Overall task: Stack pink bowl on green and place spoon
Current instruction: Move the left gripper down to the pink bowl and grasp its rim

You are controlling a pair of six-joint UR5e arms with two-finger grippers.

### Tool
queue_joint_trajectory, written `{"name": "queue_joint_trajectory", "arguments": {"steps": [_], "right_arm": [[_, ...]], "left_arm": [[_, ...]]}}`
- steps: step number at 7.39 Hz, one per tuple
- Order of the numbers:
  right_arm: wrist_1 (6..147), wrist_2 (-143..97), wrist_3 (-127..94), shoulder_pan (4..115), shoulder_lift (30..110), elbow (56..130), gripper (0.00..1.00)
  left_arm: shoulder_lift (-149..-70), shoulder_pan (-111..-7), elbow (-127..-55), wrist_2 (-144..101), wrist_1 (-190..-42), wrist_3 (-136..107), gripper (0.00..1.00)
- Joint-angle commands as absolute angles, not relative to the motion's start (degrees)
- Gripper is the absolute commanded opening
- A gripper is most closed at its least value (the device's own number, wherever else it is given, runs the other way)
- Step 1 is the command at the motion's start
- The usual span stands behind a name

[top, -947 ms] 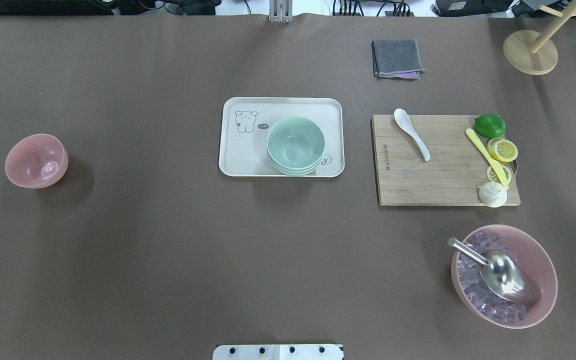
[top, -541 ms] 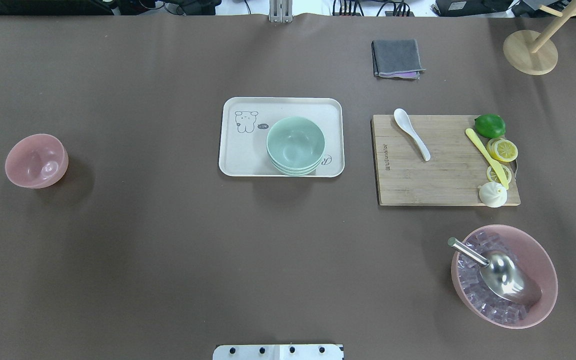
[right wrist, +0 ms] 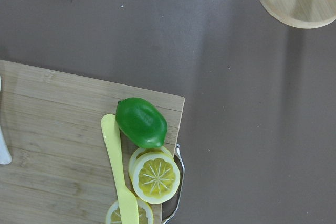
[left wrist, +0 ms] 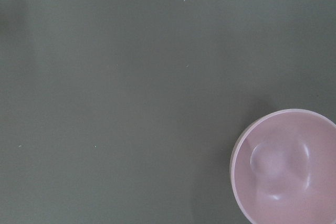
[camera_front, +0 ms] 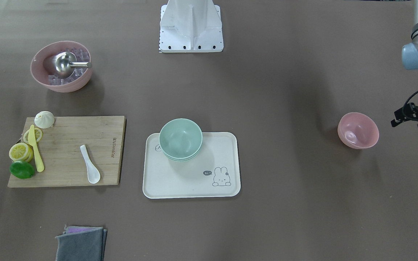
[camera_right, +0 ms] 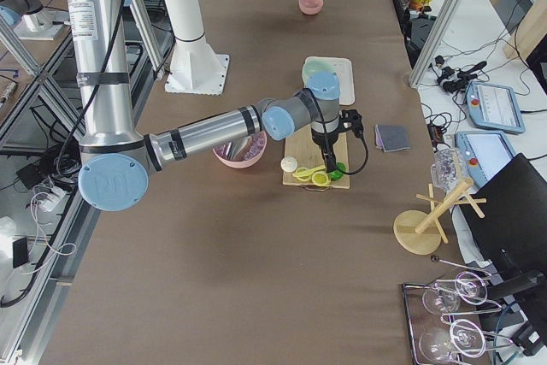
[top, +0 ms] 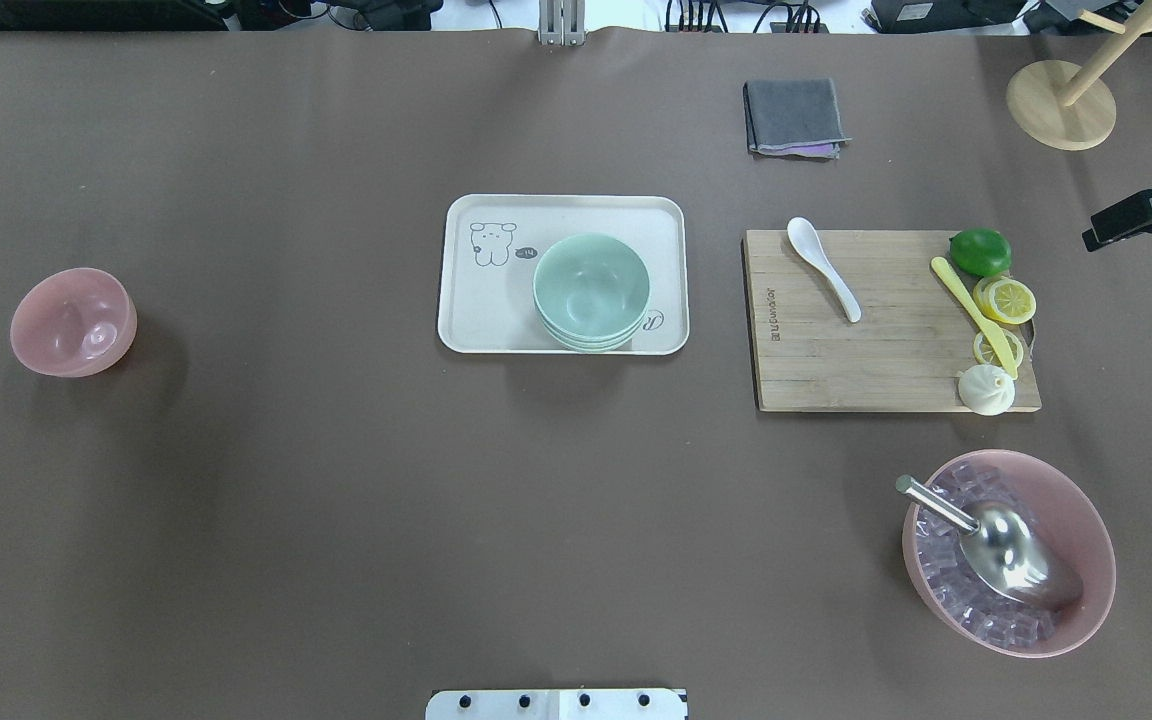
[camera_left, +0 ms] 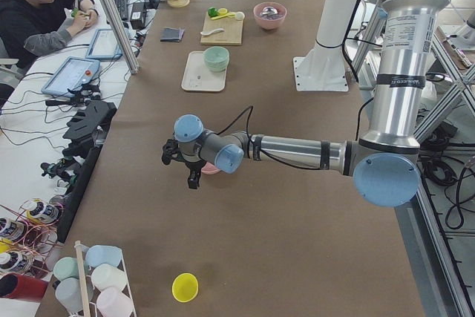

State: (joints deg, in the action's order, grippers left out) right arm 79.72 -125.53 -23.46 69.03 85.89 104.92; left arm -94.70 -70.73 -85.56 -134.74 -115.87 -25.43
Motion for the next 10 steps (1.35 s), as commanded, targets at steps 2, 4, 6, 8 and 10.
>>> {"name": "queue_joint_trajectory", "arguments": {"steps": [2,4,6,8,10], "right_arm": [[79.7,-125.2,-23.8,68.7,85.9,105.0,1.00],[79.7,-125.2,-23.8,68.7,85.9,105.0,1.00],[79.7,-125.2,-23.8,68.7,86.0,105.0,1.00],[79.6,-125.3,-23.8,68.7,86.0,105.1,1.00],[79.6,-125.3,-23.8,68.7,86.0,105.5,1.00]], "left_arm": [[-95.9,-66.0,-83.6,-132.1,-121.0,-29.5,0.86],[-96.6,-64.6,-82.6,-132.1,-121.1,-29.4,0.64],[-96.8,-64.2,-82.0,-132.1,-121.5,-29.4,0.46],[-96.7,-64.2,-82.4,-132.2,-121.5,-29.5,0.00],[-96.5,-64.2,-83.6,-132.7,-121.5,-29.5,0.00]]}}
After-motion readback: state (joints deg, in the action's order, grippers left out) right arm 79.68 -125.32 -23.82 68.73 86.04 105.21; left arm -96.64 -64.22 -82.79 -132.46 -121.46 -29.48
